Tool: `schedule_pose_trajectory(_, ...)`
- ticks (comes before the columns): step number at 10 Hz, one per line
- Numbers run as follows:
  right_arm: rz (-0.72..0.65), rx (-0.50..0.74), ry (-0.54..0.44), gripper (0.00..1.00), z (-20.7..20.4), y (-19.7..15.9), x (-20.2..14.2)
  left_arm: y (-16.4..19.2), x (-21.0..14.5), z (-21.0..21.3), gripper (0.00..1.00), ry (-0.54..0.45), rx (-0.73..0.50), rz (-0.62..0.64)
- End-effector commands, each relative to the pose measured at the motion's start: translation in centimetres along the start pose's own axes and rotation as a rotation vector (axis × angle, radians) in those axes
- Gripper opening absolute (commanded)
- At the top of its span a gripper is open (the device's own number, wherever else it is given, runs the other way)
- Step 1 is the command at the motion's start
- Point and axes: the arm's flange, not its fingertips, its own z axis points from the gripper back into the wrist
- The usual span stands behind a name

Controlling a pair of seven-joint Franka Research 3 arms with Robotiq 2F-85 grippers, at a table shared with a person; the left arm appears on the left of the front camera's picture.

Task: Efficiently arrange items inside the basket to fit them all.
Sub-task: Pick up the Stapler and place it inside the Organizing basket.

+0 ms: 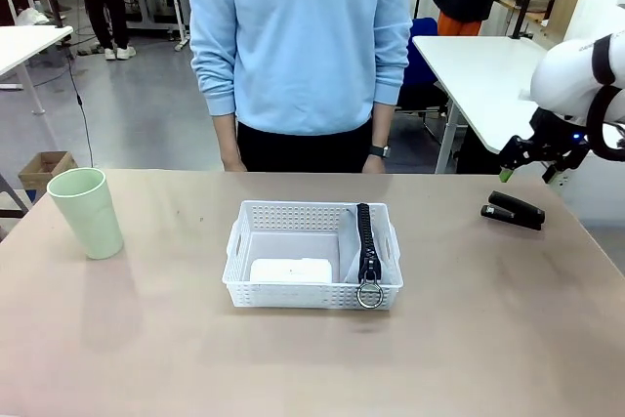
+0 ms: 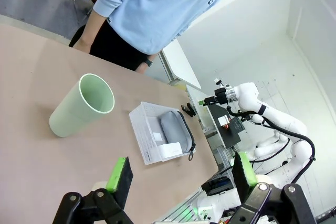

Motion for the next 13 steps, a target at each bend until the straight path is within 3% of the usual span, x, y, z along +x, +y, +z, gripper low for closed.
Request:
schedule_pose_trajectory(1,-0.004,-0.001,0.001,1.00,-0.1,-0.2,0.0,-0.2,0.0,0.0,1.00,-0.013,-0.018,-0.017)
schedule_pose_trajectory(3,0.185,-0.019,0.042,1.00,-1.3,-0.9,0.4,-0.2,0.0,0.0,1.00,-0.013,-0.018,-0.017)
schedule_pose_trajectory(6,0.648,-0.070,0.001,1.00,-0.8,-2.0,-1.1,-0.2,0.0,0.0,1.00,-0.013,-0.018,-0.017)
schedule_pose_trajectory(7,0.741,-0.045,-0.036,1.00,-1.1,-2.3,-1.0,-0.2,0.0,0.0,1.00,-0.013,-0.018,-0.017)
schedule_pose_trajectory(9,0.928,0.054,-0.015,1.00,-2.0,-3.3,-0.1,-0.2,0.0,0.0,1.00,-0.013,-0.018,-0.017)
schedule_pose_trajectory(10,0.976,0.131,0.018,1.00,-2.2,-3.9,0.6,-0.2,0.0,0.0,1.00,-0.013,-0.018,-0.017)
schedule_pose_trajectory(12,0.978,0.109,0.065,1.00,-2.8,-4.1,1.8,-0.2,0.0,0.0,1.00,-0.013,-0.018,-0.017)
schedule_pose_trajectory(13,0.773,0.007,-0.016,1.00,-2.5,-3.6,2.2,-0.2,0.0,0.0,1.00,-0.013,-0.018,-0.017)
